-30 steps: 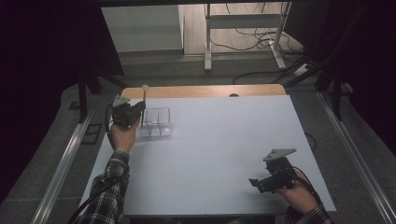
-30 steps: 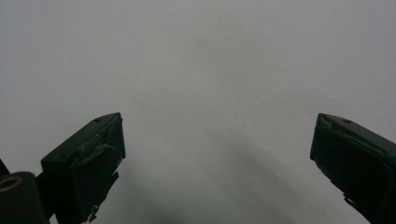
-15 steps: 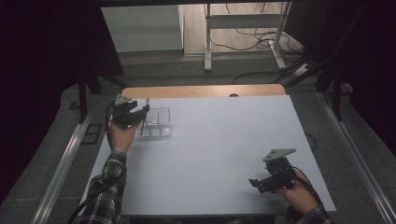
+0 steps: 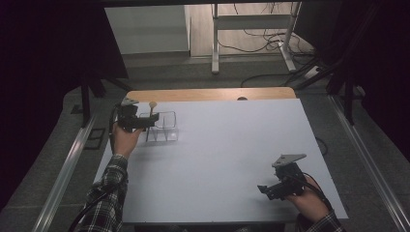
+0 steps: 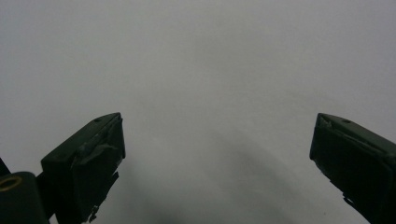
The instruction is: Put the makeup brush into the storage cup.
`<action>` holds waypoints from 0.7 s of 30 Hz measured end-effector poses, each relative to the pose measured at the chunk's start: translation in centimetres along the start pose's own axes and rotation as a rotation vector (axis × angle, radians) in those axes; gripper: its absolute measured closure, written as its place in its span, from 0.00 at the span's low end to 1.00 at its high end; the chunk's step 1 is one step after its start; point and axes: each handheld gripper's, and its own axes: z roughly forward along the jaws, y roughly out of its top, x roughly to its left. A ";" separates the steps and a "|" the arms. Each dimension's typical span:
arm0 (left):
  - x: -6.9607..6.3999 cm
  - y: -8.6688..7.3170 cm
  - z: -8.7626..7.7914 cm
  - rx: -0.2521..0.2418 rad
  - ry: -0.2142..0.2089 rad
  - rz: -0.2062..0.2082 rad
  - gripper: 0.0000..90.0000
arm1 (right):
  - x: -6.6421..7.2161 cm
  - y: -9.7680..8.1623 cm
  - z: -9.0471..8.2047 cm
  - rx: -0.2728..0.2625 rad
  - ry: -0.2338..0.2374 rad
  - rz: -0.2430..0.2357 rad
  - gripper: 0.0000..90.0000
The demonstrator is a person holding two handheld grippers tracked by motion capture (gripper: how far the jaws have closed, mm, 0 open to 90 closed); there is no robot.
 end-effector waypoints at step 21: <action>-0.3 -0.5 -0.5 -0.014 -0.041 0.005 0.01 | -0.1 0.0 -0.1 -0.002 -0.004 0.018 0.03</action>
